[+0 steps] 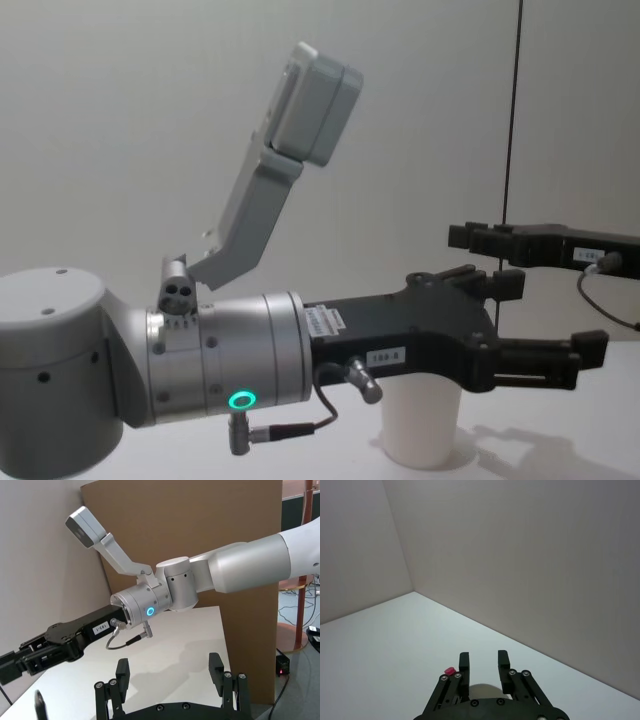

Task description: Place the pen into the pen holder.

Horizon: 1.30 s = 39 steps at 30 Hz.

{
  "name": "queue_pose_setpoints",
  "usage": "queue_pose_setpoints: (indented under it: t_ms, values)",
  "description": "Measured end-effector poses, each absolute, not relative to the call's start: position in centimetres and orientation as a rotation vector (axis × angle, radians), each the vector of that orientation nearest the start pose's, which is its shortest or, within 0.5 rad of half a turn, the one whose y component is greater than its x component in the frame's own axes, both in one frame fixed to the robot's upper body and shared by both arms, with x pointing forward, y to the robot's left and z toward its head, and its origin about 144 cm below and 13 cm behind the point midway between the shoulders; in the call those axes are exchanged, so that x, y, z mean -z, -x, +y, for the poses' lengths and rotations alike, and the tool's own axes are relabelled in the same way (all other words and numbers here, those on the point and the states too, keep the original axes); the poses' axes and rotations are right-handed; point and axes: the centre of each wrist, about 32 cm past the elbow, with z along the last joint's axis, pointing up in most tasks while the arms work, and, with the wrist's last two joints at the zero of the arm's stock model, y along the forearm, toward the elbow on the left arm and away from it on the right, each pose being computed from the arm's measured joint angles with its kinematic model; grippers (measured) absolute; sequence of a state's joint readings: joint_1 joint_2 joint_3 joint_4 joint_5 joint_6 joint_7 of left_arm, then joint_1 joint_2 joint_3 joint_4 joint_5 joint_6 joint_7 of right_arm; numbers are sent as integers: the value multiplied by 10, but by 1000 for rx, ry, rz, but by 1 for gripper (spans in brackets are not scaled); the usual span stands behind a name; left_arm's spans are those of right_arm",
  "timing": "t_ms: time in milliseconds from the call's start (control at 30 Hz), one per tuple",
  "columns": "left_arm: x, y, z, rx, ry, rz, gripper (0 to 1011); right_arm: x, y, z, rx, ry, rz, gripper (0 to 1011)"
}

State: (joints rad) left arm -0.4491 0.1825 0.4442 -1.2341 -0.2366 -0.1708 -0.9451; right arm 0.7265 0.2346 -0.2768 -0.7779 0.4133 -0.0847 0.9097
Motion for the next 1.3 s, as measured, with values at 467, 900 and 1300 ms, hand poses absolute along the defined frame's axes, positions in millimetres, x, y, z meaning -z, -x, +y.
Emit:
queue_pose_setpoints:
  t_ms: [467, 900, 1300]
  values:
    - [-1184, -564, 170, -270, -7, -210, 1004, -1192, -642, -286, 659, -53, 39, 750]
    - [-1184, -564, 170, -270, -7, -210, 1004, -1193, -638, -289, 667, -75, 38, 1001]
    - [-1184, -564, 170, -270, -7, -210, 1004, -1194, -637, -290, 670, -83, 39, 1002]
